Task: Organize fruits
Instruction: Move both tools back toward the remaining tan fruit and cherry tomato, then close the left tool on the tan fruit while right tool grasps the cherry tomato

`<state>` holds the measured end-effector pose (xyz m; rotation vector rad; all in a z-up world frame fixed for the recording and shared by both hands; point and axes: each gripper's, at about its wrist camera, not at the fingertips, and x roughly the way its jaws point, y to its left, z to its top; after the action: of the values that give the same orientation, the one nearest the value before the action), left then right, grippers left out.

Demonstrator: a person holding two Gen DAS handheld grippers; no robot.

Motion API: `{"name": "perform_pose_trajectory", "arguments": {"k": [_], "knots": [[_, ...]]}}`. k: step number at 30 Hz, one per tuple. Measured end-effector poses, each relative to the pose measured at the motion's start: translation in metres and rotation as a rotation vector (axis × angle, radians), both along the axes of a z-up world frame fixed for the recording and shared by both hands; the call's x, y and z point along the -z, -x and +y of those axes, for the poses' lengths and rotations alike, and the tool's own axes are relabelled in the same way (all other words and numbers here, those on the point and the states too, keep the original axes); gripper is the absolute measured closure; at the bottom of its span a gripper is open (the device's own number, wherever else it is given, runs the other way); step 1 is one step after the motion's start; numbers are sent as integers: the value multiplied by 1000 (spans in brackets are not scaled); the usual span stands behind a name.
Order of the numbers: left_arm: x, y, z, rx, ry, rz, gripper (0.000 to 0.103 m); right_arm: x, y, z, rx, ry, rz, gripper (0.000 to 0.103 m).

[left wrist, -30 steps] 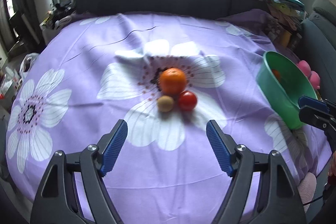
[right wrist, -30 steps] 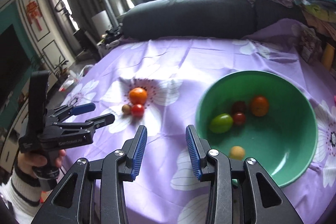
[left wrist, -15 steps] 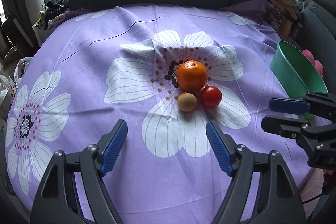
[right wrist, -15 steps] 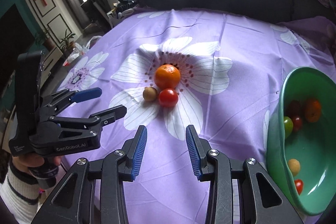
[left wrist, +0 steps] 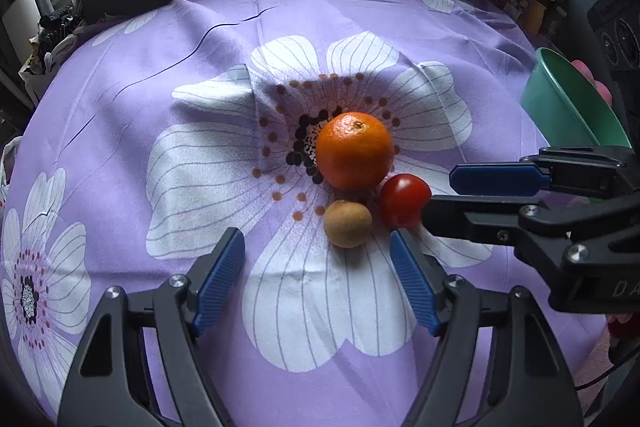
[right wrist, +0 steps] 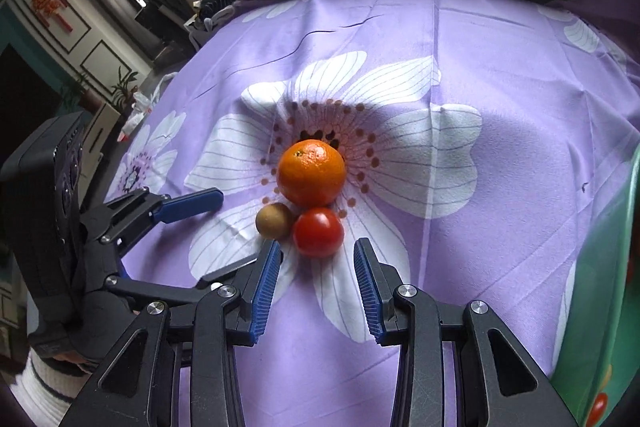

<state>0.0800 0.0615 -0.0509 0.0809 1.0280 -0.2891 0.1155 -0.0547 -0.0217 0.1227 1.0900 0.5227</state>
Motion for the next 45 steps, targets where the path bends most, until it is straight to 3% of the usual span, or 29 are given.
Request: {"name": "perform_pose_trajectory", "arguments": {"k": [12, 24, 26, 34, 45], "knots": [[4, -11, -4, -1, 16, 29, 40, 13, -15, 1, 26, -35, 54, 64], [5, -18, -9, -7, 16, 32, 61, 24, -23, -2, 39, -78, 95, 64], [5, -17, -9, -3, 10, 31, 70, 24, -23, -2, 41, -81, 91, 64], [5, -16, -9, -6, 11, 33, 79, 24, -22, 1, 43, -71, 84, 69], [-5, -1, -12, -5, 14, 18, 79, 11, -5, -7, 62, -51, 42, 70]]}}
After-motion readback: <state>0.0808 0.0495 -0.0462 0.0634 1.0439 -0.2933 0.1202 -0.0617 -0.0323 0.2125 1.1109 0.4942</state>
